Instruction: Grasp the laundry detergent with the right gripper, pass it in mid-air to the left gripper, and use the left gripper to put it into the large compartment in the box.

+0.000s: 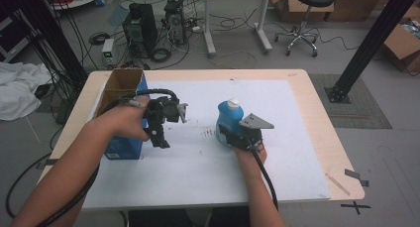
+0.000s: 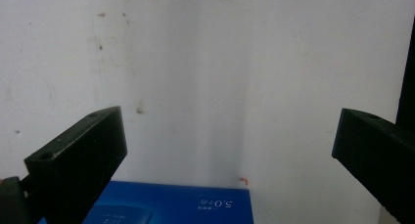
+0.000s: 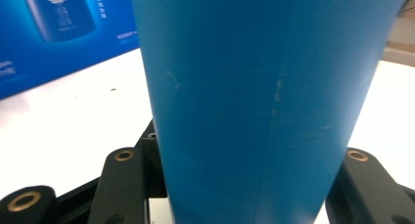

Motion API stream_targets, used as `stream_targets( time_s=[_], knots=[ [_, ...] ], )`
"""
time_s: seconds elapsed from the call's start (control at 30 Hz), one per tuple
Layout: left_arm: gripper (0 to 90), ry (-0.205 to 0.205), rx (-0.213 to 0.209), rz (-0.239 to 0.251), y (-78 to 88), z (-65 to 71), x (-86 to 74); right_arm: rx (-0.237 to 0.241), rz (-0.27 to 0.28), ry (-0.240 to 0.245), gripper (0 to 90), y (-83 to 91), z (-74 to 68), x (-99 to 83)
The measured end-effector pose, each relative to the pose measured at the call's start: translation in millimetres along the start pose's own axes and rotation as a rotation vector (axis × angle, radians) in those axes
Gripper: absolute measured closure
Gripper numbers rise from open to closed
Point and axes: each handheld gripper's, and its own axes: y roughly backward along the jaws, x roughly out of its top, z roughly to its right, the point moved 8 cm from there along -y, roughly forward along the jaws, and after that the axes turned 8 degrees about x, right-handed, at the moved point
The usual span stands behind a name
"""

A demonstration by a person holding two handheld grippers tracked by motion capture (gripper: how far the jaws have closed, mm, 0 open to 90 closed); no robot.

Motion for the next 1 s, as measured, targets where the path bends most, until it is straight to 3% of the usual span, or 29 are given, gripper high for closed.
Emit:
stream_targets(
  time_s=[0.13, 0.2, 0.27, 0.33, 0.37, 0.43, 0.6, 0.7, 0.8, 1.0],
  knots=[
    [0.1, -0.005, 0.002, -0.007, 3.6, -0.6, 3.5, 0.056, -0.001, 0.015, 46.2, 10.9, 2.2, 6.2],
    [0.1, -0.007, 0.002, -0.006, 6.8, -1.0, 5.6, 0.119, 0.017, 0.018, 46.2, 22.5, 3.9, 14.7],
    [0.1, -0.011, 0.005, -0.007, 9.3, -1.4, 7.1, 0.129, 0.016, 0.026, 46.3, 25.5, 4.1, 17.0],
    [0.1, -0.013, 0.006, -0.012, 12.4, -1.3, 8.6, 0.189, -0.006, 0.081, 46.2, 37.8, 3.2, 26.8],
    [0.1, -0.015, 0.01, -0.01, 13.8, -1.6, 9.5, 0.189, -0.006, 0.081, 46.2, 37.8, 3.2, 26.8],
    [0.1, -0.014, 0.009, -0.005, 16.8, -1.4, 11.3, 0.233, -0.022, 0.121, 46.1, 44.9, 1.2, 32.6],
    [0.1, -0.019, -0.005, 0.009, 22.3, -0.5, 17.4, 0.38, -0.075, 0.194, 45.9, 58.2, -5.5, 41.0],
    [0.1, -0.024, -0.025, 0.013, 24.5, 1.0, 23.6, 0.511, -0.091, 0.204, 45.8, 64.9, -10.6, 41.1],
    [0.1, -0.032, -0.041, 0.016, 27.4, 3.1, 30.0, 0.603, -0.138, 0.273, 45.9, 69.3, -17.8, 37.8],
    [0.1, -0.055, -0.047, 0.013, 34.0, 7.0, 41.4, 0.681, -0.152, 0.327, 45.8, 68.8, -27.3, 33.9]
  ],
)
